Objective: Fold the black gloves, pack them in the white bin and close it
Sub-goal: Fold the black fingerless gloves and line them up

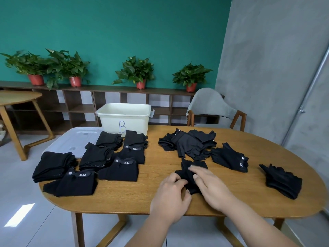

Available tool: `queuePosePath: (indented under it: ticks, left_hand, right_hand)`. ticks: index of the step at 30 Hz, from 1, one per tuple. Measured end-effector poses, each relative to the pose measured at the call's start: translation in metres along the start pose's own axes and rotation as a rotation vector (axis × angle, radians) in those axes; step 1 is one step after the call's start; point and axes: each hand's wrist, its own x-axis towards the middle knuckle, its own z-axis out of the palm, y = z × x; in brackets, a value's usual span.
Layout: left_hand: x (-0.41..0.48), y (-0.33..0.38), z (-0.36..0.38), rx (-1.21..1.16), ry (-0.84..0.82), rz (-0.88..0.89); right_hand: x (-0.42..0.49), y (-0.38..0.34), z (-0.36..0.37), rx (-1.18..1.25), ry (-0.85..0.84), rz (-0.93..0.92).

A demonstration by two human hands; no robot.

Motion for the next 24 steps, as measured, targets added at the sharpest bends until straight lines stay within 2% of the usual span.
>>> queuePosePath:
  ticks: [2, 7, 8, 11, 12, 14, 17, 18, 22, 24]
  left_hand:
    - [0.0, 0.0, -0.001, 0.007, -0.003, -0.009]
    - [0.002, 0.001, 0.0, -0.002, 0.009, -0.02]
    - [0.002, 0.001, 0.0, -0.005, 0.012, -0.018]
    - [0.001, 0.001, 0.0, -0.019, 0.026, -0.02]
    - [0.001, 0.0, -0.001, -0.026, 0.032, -0.026]
    - [0.001, 0.002, -0.002, -0.028, 0.043, -0.038]
    - [0.001, 0.004, -0.004, -0.035, 0.056, -0.048]
    - [0.001, 0.004, -0.005, -0.041, 0.059, -0.05]
    - [0.001, 0.005, -0.007, -0.049, 0.088, -0.022]
    - [0.001, 0.005, -0.008, -0.051, 0.106, -0.02]
  right_hand:
    - [0.007, 0.004, 0.003, -0.122, -0.134, -0.004]
    - [0.024, 0.0, -0.009, -0.116, 0.024, 0.002]
    - [0.025, -0.002, -0.008, -0.158, -0.03, -0.005]
    - [0.027, -0.003, 0.0, -0.266, -0.329, 0.005]
    - [0.029, -0.003, -0.001, -0.247, -0.358, 0.018]
    - [0.036, -0.003, -0.008, -0.182, -0.286, 0.036]
    - [0.046, -0.004, -0.012, -0.177, -0.038, 0.027]
    - [0.047, -0.004, -0.009, -0.196, -0.01, 0.017]
    - [0.047, -0.006, 0.017, -0.336, -0.255, 0.069]
    - [0.052, -0.007, 0.022, -0.36, -0.305, 0.119]
